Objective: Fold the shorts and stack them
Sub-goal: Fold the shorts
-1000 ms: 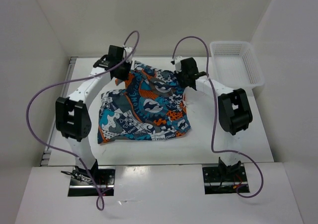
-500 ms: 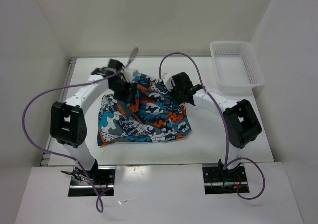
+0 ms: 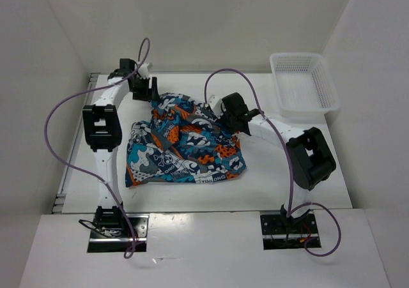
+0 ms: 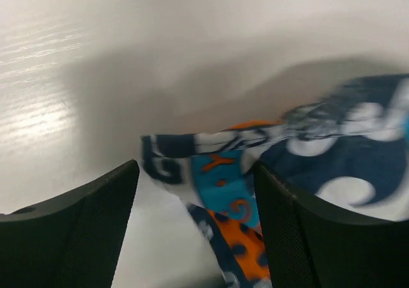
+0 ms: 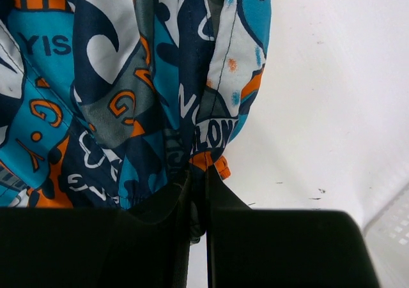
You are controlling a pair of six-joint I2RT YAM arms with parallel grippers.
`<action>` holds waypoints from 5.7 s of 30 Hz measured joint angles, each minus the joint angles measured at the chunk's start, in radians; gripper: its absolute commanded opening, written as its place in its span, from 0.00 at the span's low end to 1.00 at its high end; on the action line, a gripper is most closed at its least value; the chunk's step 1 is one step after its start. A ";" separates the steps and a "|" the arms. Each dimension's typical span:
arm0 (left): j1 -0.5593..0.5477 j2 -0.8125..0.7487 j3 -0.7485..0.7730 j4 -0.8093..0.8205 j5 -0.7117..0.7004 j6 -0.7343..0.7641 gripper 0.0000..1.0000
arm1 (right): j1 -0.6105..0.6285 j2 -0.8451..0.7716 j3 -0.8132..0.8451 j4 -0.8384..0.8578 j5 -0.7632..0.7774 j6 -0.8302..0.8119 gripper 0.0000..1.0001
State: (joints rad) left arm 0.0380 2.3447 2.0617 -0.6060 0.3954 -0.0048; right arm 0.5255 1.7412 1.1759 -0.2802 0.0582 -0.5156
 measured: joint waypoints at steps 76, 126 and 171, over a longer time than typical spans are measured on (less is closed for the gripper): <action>-0.122 -0.481 0.048 0.075 -0.433 0.001 0.00 | -0.034 -0.014 0.033 0.226 0.179 -0.097 0.00; -0.184 -1.464 -1.358 -0.274 -0.565 0.001 0.00 | 0.533 -0.660 -0.089 -0.709 -0.288 -0.364 0.01; -0.156 -0.563 -0.935 0.156 -0.457 0.001 0.76 | 0.071 -0.167 -0.189 -0.557 -0.301 -0.360 0.63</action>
State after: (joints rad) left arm -0.1181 1.7821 1.1263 -0.4500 -0.0616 -0.0036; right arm 0.5961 1.5745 0.9871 -0.8371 -0.2428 -0.8757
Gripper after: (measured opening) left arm 0.796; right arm 0.720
